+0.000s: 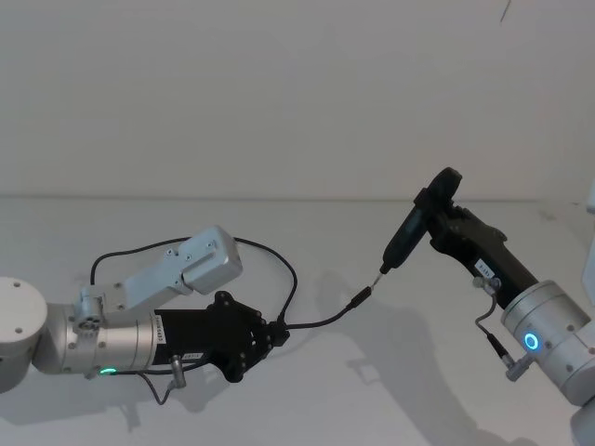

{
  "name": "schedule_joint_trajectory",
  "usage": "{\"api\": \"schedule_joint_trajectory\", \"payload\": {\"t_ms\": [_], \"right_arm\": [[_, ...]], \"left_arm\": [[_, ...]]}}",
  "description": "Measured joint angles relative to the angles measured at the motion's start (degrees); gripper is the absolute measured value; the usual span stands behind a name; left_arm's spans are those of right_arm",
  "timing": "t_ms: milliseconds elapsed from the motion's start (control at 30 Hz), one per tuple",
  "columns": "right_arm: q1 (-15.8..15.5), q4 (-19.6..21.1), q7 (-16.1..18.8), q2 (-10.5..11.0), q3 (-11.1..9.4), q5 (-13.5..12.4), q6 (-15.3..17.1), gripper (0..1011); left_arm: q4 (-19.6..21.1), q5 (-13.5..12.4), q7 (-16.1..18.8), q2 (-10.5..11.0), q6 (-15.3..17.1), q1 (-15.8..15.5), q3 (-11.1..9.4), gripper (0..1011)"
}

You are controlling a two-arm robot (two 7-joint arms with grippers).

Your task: Pick up the data cable with the one hand.

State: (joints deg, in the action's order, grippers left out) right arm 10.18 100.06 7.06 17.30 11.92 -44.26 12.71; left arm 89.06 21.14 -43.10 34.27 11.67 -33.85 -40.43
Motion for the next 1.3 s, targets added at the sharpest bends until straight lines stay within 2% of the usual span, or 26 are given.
{"api": "schedule_joint_trajectory", "payload": {"t_ms": [1300], "right_arm": [[0.19,-0.34,-0.36,0.3,0.62,-0.24,-0.36,279]], "left_arm": [[0.0,0.0,0.0,0.0,0.0,0.0,0.0,38]]}}
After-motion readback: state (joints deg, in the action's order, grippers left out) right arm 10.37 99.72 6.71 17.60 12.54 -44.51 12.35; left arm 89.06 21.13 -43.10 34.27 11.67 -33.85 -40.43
